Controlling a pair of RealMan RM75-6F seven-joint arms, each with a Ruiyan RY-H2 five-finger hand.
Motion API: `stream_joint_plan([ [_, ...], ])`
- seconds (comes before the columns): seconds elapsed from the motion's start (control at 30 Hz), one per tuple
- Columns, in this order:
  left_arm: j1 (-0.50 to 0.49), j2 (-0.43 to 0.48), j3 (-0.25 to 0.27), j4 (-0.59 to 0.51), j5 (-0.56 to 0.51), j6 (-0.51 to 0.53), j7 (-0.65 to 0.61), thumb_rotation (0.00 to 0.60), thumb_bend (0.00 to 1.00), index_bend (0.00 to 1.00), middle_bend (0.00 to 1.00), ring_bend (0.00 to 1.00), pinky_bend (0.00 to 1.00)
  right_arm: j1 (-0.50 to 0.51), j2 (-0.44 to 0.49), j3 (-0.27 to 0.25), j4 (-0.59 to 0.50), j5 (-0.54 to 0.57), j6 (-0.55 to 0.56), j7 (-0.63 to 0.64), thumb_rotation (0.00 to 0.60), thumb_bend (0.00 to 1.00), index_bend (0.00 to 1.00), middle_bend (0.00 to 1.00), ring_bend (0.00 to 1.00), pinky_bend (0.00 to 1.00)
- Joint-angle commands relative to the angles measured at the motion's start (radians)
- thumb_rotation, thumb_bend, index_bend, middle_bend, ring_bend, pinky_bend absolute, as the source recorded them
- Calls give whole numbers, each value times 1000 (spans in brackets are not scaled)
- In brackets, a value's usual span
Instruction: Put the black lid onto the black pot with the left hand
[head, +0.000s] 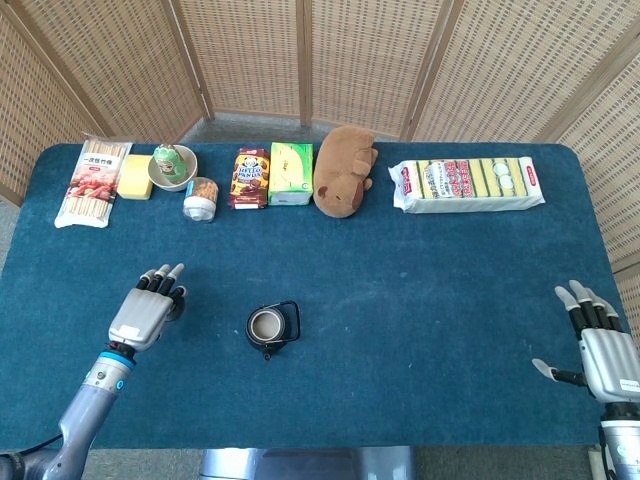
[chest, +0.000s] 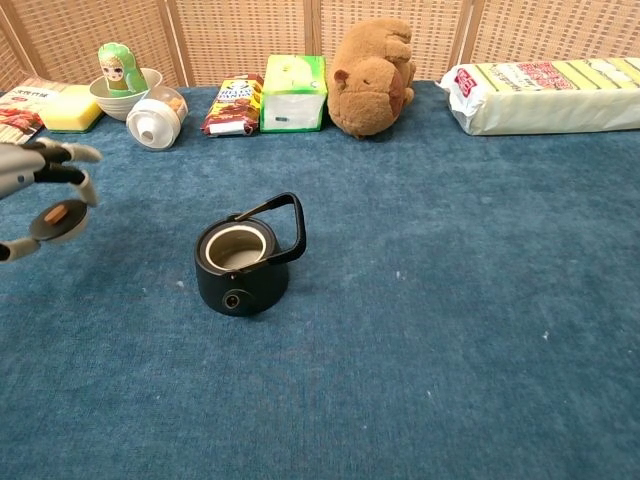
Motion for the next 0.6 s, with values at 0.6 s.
stream_joint_plan([
  [0.6, -109, 37, -18, -80, 279, -77, -37, 600, 381, 310, 0, 0, 111, 5, -2, -1, 2, 6, -11, -8, 521, 0, 47, 0, 33, 0],
])
